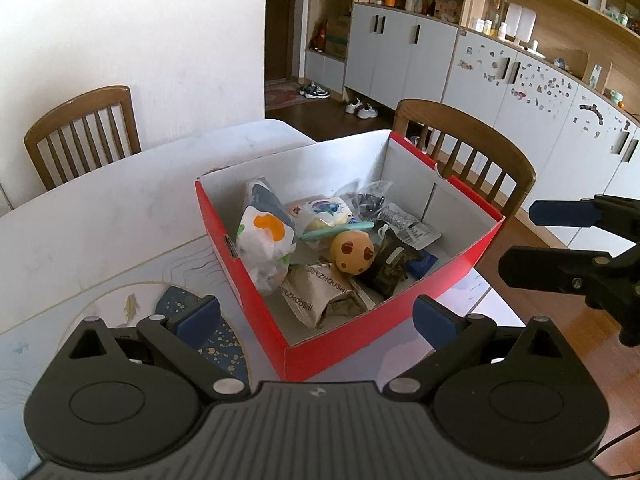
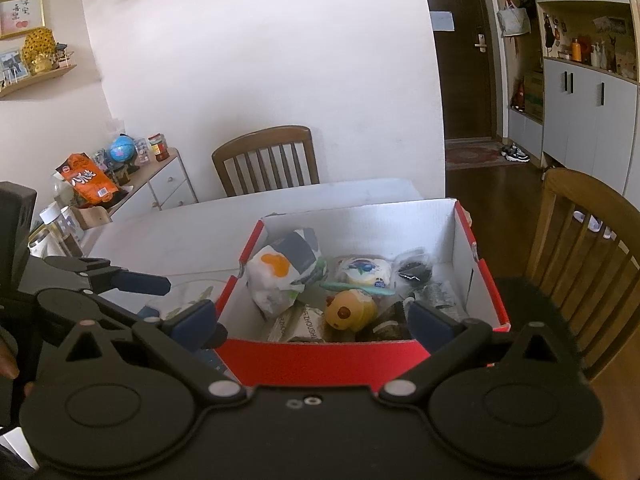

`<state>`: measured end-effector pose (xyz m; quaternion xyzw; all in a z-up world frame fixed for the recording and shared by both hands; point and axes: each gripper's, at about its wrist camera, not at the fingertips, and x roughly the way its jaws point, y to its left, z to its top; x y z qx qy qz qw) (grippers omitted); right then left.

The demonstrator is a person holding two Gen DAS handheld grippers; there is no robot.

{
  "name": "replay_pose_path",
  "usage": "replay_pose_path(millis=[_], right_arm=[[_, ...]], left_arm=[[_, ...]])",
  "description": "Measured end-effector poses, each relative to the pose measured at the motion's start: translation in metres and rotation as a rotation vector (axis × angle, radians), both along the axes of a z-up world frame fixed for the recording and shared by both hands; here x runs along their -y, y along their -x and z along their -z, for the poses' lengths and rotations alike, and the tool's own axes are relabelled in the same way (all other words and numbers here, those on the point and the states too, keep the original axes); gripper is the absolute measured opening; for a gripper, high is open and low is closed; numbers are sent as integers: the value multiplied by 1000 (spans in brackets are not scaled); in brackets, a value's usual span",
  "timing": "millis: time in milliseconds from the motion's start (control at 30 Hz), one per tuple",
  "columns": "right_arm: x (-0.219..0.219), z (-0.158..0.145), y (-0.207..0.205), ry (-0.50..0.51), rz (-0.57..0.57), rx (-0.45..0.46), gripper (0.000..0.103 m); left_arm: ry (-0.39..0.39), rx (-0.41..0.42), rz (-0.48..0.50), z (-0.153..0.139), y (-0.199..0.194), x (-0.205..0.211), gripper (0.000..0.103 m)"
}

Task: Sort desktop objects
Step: 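Withdraw both open tools from the red box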

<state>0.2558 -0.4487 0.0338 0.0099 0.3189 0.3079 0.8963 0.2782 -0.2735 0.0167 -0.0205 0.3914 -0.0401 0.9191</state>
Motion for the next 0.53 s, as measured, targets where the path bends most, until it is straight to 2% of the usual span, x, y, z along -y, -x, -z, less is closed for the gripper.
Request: replay_pose_path(millis=[533], right_arm=[[8,3,-2,0,-1,-2,103]], left_arm=[[-9,29,-21,-4,5,3,103]])
